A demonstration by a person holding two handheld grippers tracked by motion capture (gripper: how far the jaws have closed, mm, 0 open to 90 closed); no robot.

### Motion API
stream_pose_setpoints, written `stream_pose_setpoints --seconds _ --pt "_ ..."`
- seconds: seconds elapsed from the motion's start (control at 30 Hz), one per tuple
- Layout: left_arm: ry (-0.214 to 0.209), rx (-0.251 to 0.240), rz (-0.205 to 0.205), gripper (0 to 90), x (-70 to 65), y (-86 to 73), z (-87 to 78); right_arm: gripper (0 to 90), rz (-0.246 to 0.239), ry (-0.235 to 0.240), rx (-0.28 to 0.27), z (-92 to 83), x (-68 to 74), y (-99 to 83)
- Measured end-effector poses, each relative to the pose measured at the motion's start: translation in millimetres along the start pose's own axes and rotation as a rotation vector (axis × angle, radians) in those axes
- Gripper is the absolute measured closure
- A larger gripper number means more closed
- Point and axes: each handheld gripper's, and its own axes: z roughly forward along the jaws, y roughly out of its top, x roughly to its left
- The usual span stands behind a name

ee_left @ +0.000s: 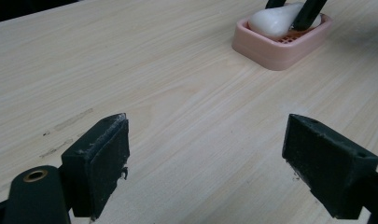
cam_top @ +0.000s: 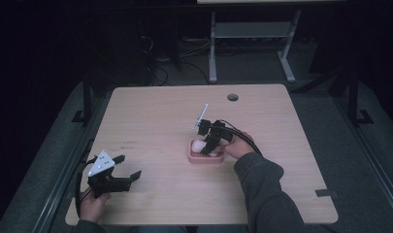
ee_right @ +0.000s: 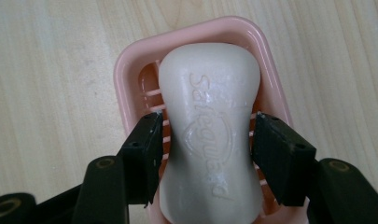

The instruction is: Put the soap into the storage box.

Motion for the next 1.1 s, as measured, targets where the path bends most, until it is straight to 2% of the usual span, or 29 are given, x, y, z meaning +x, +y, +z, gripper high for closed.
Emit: stream_pose_setpoints --seconds 0.5,1.1 --pt "-0.001 0.003 0.007 14.5 -0.3 0.1 0.4 43.9 -0.008 -0.028 -0.029 -15.2 7.2 -3.2" --pt "-0.002 0.0 -0.002 14.5 -1.5 -0.1 1.5 48.5 0.014 -0.045 -0.083 -31.6 9.4 -24.6"
